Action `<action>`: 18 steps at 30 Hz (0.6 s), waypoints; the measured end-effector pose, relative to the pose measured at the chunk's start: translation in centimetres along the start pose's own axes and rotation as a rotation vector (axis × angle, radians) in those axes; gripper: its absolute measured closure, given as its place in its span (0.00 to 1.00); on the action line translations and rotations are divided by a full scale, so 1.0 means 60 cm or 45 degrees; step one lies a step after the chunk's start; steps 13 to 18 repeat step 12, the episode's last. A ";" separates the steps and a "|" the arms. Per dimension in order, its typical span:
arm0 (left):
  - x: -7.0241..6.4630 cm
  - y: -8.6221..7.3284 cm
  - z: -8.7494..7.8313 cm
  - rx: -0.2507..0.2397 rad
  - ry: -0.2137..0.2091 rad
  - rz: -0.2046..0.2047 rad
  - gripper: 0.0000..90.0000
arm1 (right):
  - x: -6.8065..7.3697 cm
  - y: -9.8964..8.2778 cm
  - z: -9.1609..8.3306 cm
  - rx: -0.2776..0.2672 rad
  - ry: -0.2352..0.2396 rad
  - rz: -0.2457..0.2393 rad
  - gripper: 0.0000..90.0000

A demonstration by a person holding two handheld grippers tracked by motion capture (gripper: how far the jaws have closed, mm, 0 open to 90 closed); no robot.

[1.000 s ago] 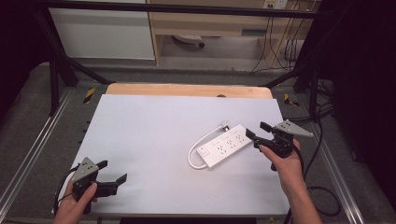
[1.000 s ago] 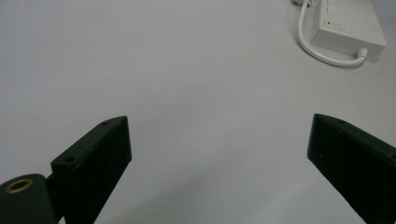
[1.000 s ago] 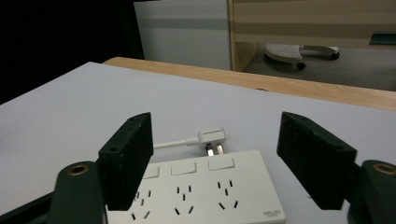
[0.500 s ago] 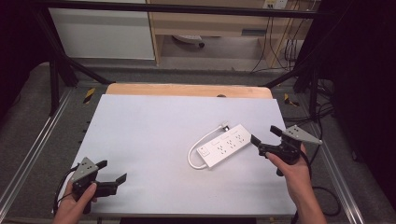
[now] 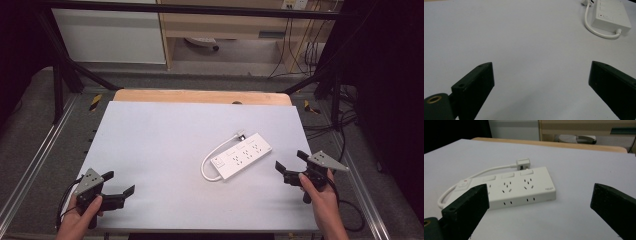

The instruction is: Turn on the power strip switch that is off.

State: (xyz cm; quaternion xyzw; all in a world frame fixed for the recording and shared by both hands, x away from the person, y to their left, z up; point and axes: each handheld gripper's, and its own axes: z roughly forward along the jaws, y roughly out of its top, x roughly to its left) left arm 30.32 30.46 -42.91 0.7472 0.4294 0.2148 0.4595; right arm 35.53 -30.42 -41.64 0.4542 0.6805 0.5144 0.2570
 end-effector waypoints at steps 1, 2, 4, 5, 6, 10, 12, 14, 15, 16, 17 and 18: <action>0.000 0.000 0.000 0.000 0.000 0.000 0.07 | -0.003 -0.006 0.001 0.016 -0.003 0.001 0.03; 0.000 0.000 0.000 0.000 0.000 0.000 0.07 | -0.006 -0.013 0.002 0.030 -0.010 -0.002 0.03; 0.000 0.000 0.000 0.000 -0.001 0.001 0.07 | -0.010 -0.026 0.006 0.070 -0.023 -0.003 0.04; 0.000 0.000 -0.001 0.000 -0.001 0.001 0.07 | -0.011 -0.033 0.009 0.094 -0.025 0.001 0.04; 0.000 0.000 -0.001 0.001 -0.001 0.001 0.07 | -0.011 -0.039 0.012 0.112 -0.026 0.001 0.05; 0.000 0.000 -0.001 -0.002 -0.004 0.002 0.07 | -0.011 -0.059 0.024 0.234 -0.035 -0.015 0.05; 0.000 0.000 0.000 -0.001 -0.004 0.002 0.07 | -0.009 -0.061 0.034 0.313 -0.050 -0.016 0.05; 0.000 0.000 0.000 -0.001 -0.004 0.002 0.07 | -0.009 -0.061 0.034 0.313 -0.050 -0.016 0.05; 0.000 0.000 0.000 -0.001 -0.004 0.002 0.07 | -0.009 -0.061 0.034 0.313 -0.050 -0.016 0.05; 0.000 0.000 0.000 -0.001 -0.004 0.002 0.07 | -0.009 -0.061 0.034 0.313 -0.050 -0.016 0.05; 0.000 0.000 0.000 -0.001 -0.004 0.002 0.07 | -0.009 -0.061 0.034 0.313 -0.050 -0.016 0.05; 0.000 0.000 0.000 -0.001 -0.004 0.002 0.07 | -0.009 -0.061 0.034 0.313 -0.050 -0.016 0.05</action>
